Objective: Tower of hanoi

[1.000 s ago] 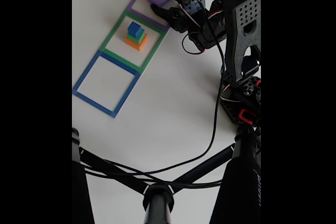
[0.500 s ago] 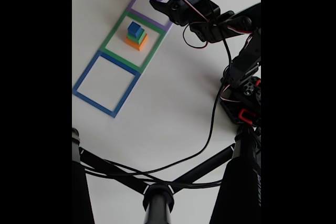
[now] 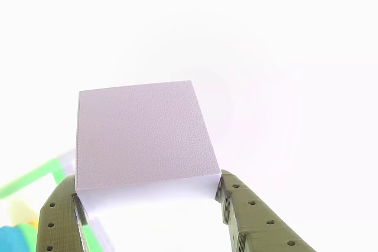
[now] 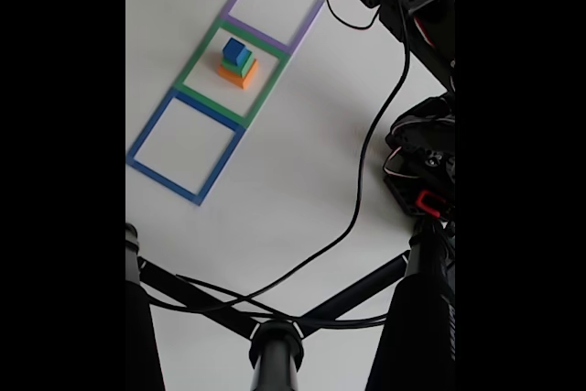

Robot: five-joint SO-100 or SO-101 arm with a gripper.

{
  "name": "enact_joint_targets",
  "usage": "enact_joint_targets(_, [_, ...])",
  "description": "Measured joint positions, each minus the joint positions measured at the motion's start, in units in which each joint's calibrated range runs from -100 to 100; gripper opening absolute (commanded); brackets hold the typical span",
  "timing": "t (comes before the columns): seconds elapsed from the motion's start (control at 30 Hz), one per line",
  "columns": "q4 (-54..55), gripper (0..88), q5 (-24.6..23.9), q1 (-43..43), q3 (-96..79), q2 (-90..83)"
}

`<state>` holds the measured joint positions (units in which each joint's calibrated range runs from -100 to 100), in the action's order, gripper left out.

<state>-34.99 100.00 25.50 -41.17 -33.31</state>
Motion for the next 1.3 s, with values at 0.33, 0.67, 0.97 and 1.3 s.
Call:
enact_joint_targets(0.33, [-44.14, 15.3, 0.00, -8.02, 39.43, -1.10])
enact_joint_targets(0.67, [-60.59, 15.1, 0.00, -19.98, 54.48, -5.07])
enact_joint_targets(0.97, [-63.80, 15.2, 0.00, -31.03, 57.88, -7.34])
enact_joint_targets(1.3, [-63.88, 15.1, 0.00, -39.95, 56.05, -7.85])
